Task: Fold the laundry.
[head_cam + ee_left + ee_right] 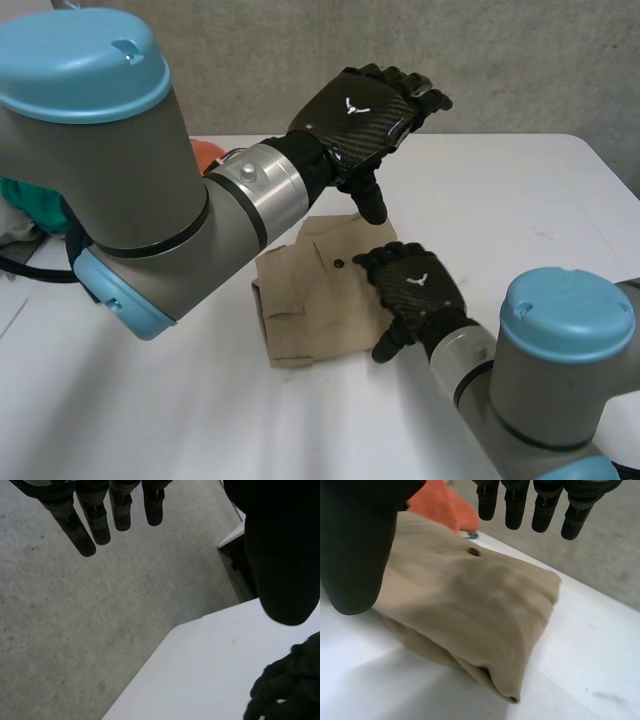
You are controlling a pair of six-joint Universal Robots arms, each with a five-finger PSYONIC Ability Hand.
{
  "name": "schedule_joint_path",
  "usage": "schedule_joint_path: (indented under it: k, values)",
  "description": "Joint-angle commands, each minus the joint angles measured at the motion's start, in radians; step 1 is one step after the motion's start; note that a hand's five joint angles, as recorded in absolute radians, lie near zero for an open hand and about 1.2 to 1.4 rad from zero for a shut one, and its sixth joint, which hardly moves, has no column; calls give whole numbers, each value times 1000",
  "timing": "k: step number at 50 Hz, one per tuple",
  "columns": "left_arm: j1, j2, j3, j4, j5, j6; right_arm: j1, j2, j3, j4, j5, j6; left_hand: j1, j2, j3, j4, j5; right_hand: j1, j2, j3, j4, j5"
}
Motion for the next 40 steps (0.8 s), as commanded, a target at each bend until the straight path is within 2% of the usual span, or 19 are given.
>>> schedule_joint_path:
  k: [1, 3, 7, 19, 20, 21, 26, 32, 40]
  values:
    - [-14, 13, 1, -12, 0, -9, -86, 72, -47, 57, -36, 203, 2, -6, -33, -26, -50, -49, -31, -32, -29, -46]
    - [-17, 13, 3, -17, 0, -9, -89, 114, -76, 95, -74, 223, 2, -6, -33, -26, -50, -49, -31, -32, -29, -46]
    - [-20, 15, 0, -23, 0, -9, -87, 177, -126, 127, -97, 225, 2, -6, -33, -26, -50, -49, -31, -32, -29, -46]
    - [-18, 24, -8, -40, 0, -12, -75, 293, -258, 83, -45, 177, 2, -6, -33, -26, -50, -20, -2, -3, 0, -17]
    - [-17, 25, -10, -42, 0, -12, -75, 299, -266, 78, -39, 173, 2, -6, -33, -26, -50, 36, 53, 52, 55, 38]
    - [-17, 25, -11, -42, 2, -13, -75, 311, -280, 66, -29, 170, 2, -6, -33, -26, -50, 338, 356, 355, 358, 341]
    - [-12, 33, -20, -39, 3, -24, -81, 365, -347, 22, -15, 151, 2, -6, -33, -26, -50, 1171, 1189, 1188, 1191, 1174]
    - [-5, 39, -34, -32, 3, -38, -115, 394, -407, 17, 27, 108, 2, -6, -33, -26, -50, 1173, 1190, 1189, 1192, 1176]
    - [2, 51, -46, -22, 8, -47, -225, 414, -533, -37, 83, 69, 2, -6, -33, -26, -50, 1173, 1190, 1189, 1192, 1176]
